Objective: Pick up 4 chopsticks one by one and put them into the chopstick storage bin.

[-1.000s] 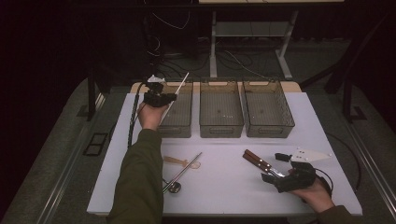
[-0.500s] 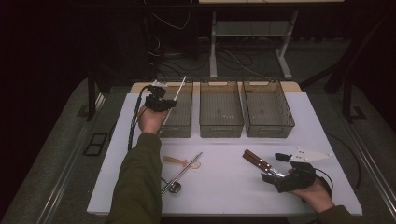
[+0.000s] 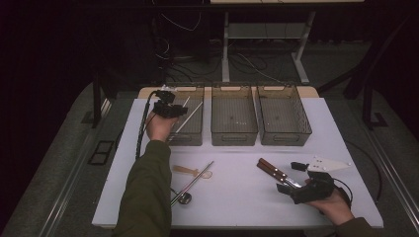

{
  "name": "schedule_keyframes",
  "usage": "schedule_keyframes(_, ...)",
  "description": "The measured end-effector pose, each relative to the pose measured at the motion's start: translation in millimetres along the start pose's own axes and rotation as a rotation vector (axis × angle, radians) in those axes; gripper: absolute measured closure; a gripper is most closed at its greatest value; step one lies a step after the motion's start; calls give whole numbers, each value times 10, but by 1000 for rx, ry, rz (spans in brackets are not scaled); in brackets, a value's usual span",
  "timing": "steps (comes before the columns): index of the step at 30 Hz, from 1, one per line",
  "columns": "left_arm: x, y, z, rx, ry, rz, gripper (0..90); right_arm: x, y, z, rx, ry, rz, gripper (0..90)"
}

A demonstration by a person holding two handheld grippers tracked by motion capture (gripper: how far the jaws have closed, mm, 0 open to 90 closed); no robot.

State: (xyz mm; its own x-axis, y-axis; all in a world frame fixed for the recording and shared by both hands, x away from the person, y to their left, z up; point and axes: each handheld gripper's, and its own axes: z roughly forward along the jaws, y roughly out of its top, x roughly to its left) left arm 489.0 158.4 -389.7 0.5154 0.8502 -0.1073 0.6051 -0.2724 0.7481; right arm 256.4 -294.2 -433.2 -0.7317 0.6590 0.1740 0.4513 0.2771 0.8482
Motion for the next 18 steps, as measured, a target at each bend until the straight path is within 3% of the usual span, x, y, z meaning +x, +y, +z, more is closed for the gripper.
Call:
schedule_keyframes(8,-45,7,-150,-42,-46,8,517,-3,-1,5,5,0,0,7)
schedule_keyframes(18,-174,-56,-460,-70,-78,54,409,5,-2,7,7,-3,-4,7)
